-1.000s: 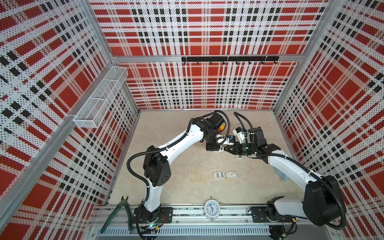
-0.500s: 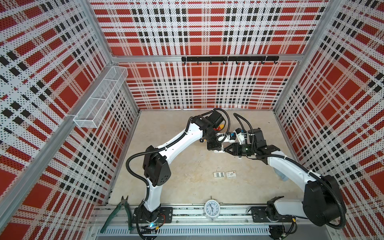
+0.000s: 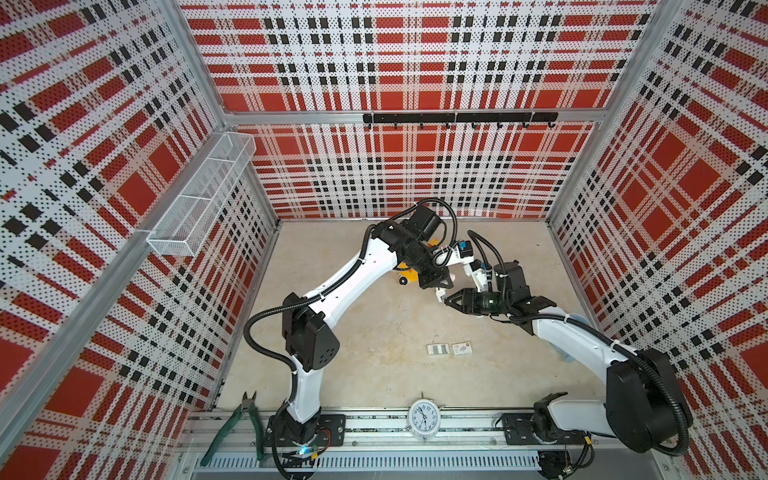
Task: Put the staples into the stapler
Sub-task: 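Pull the stapler top open with the right gripper while the left holds the base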
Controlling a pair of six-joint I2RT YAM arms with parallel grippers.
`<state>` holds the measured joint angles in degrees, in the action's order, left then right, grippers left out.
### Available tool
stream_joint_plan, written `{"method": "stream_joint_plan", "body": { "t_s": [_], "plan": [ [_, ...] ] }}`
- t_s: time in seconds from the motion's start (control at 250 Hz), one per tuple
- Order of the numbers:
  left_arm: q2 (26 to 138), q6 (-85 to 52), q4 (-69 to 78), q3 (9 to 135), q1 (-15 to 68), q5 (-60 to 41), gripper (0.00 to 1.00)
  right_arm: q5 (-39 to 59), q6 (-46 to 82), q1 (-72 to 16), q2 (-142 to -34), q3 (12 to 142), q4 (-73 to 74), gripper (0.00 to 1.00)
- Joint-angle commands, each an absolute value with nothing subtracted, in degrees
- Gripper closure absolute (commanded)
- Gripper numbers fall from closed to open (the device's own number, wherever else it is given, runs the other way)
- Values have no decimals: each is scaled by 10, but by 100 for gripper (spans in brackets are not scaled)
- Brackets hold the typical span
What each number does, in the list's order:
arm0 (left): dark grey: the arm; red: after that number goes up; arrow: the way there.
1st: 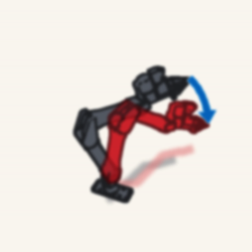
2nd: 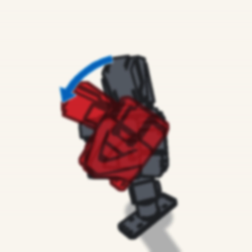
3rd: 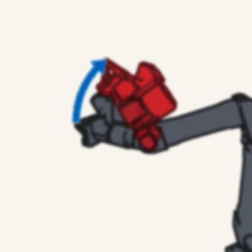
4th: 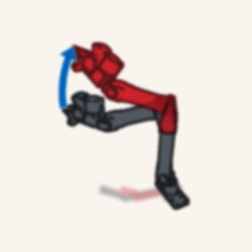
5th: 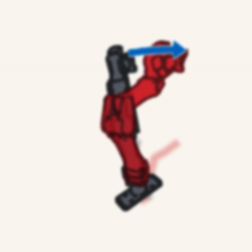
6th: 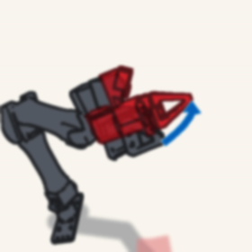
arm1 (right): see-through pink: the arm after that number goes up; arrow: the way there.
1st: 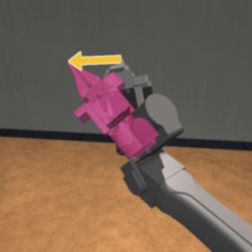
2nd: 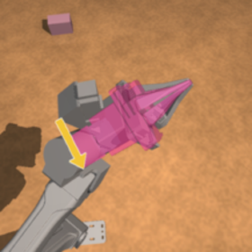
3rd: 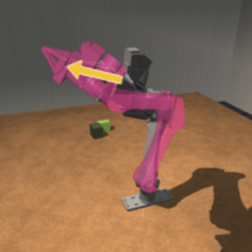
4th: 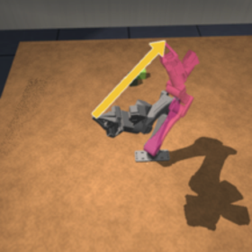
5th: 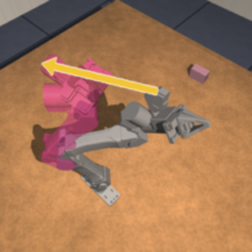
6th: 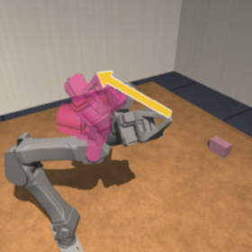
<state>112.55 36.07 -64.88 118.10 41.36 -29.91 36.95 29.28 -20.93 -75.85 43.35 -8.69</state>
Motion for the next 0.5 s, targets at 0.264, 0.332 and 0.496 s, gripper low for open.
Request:
{"method": "stream_joint_plan", "body": {
  "t_s": [0.264,0.332,0.496],
  "plan": [
    [1123,308,-635,1191,369,-421,90,358,193,-209,-575,377,-122,40],
    [1119,308,-637,1189,372,-425,90,361,180,-208,-549,383,-117,37],
    [1118,297,-648,1187,379,-467,90,412,152,-208,-556,414,-110,35]
  ]
}}
